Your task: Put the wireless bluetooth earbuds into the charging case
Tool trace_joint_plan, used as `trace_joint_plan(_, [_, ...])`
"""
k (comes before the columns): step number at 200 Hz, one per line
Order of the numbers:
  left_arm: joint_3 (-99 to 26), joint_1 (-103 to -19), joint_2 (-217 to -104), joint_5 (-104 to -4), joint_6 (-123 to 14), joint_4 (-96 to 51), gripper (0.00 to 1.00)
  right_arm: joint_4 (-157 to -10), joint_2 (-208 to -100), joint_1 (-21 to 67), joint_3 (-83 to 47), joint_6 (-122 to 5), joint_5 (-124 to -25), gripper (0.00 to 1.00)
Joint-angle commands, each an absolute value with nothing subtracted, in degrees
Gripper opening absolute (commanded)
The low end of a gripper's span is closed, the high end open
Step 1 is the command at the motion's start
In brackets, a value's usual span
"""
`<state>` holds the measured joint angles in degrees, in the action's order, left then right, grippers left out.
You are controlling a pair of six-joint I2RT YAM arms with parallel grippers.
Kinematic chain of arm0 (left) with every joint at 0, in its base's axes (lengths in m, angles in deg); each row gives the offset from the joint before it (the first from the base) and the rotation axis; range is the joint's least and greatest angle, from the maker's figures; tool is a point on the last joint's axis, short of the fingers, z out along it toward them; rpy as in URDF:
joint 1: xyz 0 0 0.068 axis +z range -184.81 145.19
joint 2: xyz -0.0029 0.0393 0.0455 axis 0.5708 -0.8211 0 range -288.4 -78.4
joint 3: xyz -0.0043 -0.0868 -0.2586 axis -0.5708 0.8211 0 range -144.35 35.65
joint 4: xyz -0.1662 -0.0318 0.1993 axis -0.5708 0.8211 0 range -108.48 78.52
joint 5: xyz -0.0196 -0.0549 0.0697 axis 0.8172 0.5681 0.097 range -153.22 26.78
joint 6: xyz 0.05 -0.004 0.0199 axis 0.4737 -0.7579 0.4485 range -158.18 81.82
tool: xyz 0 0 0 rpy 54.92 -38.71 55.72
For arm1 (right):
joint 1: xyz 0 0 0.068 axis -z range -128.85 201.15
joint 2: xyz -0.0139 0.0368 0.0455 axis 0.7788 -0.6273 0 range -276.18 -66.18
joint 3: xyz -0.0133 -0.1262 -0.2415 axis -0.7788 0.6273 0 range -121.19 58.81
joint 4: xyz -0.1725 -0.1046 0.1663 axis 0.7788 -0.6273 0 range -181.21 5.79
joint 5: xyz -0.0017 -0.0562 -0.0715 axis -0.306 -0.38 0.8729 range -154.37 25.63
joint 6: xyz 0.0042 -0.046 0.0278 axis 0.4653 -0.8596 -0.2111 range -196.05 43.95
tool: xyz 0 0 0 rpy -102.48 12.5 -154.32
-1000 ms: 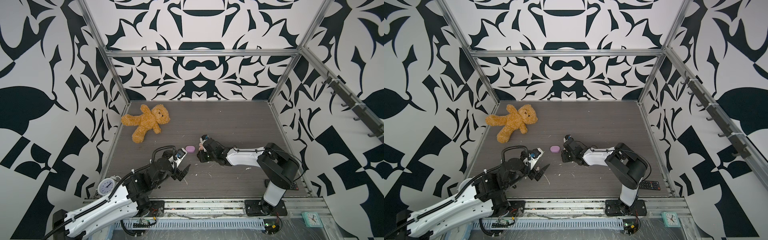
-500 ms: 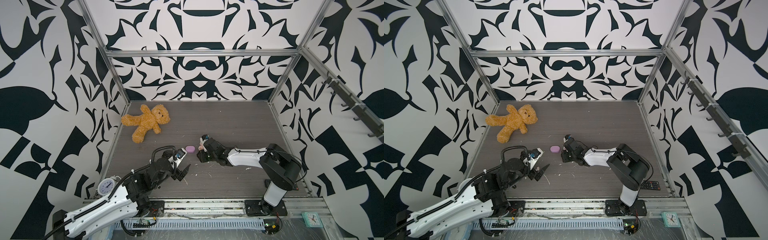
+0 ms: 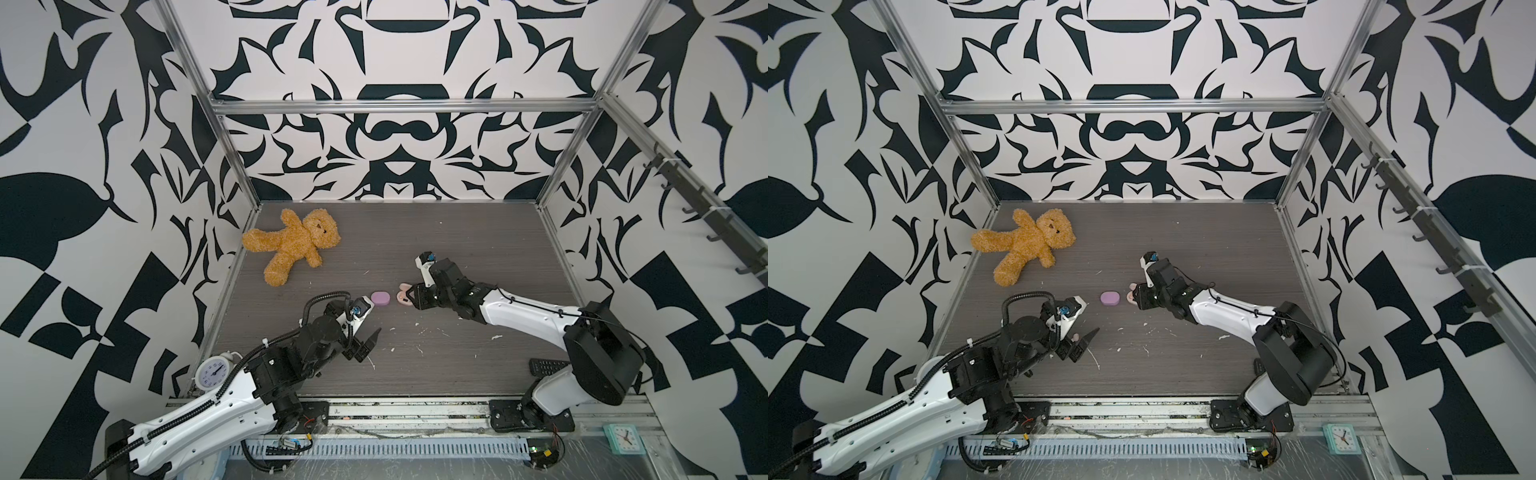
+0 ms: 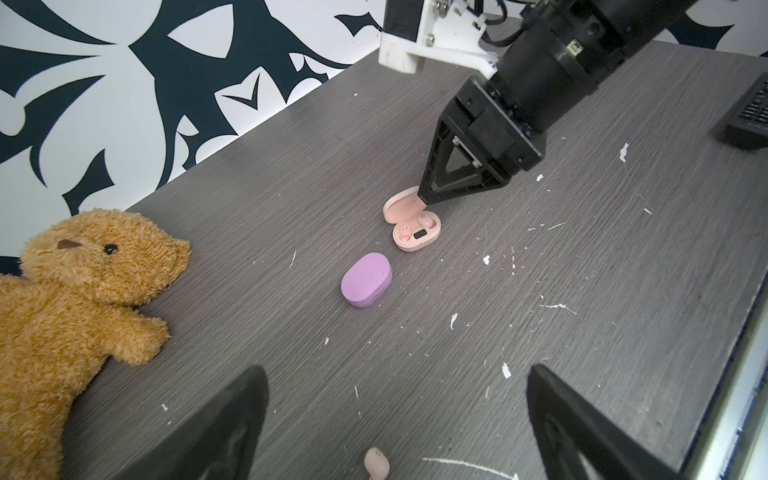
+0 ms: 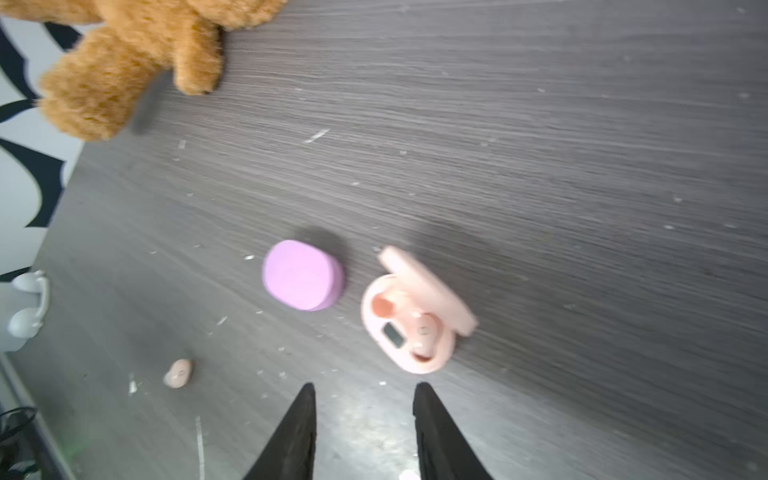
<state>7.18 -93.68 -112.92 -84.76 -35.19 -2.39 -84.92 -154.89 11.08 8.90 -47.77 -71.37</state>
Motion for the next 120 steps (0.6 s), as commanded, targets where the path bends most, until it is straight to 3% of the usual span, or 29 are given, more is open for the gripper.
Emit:
trace_joint_plan(1, [7.88, -93.52, -112.18, -84.49, -35.05, -2.05, 0.99, -86.56, -156.67, 11.75, 6.11, -49.38, -75.98, 0.41])
trace_joint_plan(120, [7.96, -93.52, -112.3, -84.59, -35.01, -2.07, 0.99, -84.21, -163.08, 12.05, 4.07, -51.22, -76.72, 0.41])
